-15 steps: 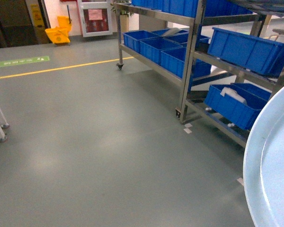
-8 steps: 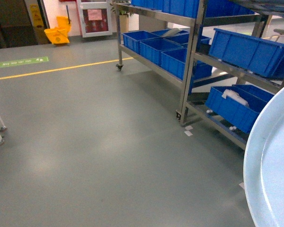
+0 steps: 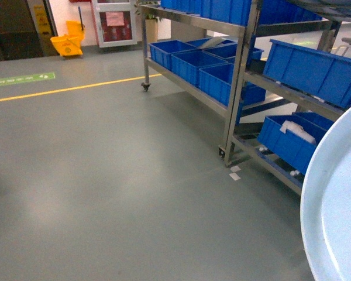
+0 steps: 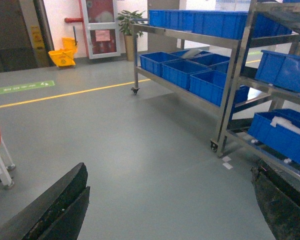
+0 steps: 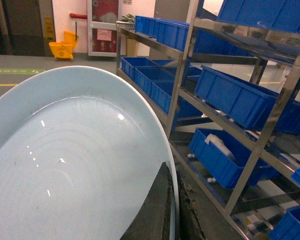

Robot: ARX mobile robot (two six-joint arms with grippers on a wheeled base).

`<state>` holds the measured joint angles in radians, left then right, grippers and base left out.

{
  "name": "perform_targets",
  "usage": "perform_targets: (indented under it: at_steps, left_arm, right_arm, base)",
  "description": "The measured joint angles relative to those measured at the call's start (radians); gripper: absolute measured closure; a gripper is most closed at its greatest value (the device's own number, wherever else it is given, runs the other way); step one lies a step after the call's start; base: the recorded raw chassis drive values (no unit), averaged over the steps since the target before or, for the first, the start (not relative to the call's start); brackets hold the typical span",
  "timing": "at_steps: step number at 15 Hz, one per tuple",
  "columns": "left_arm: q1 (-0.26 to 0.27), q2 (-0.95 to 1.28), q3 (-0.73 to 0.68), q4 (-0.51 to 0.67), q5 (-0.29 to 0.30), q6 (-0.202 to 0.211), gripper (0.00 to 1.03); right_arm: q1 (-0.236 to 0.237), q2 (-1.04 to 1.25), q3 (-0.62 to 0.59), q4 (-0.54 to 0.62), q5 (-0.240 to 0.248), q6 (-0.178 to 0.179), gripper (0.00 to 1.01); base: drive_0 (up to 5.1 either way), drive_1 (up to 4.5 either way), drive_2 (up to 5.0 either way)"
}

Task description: Place blue tray on left shelf second layer neatly

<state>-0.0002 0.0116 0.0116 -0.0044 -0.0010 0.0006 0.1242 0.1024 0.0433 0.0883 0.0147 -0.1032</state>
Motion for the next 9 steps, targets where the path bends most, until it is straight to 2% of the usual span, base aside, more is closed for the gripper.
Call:
perform_targets:
  at_steps: [9]
  left_arm:
    - [0.0,0.0,0.0,0.0,0.0,0.0,0.05]
  right_arm:
    - [0.0,0.0,0.0,0.0,-0.002,0.0,0.99]
  base:
    - [-1.5,2.39,-5.5]
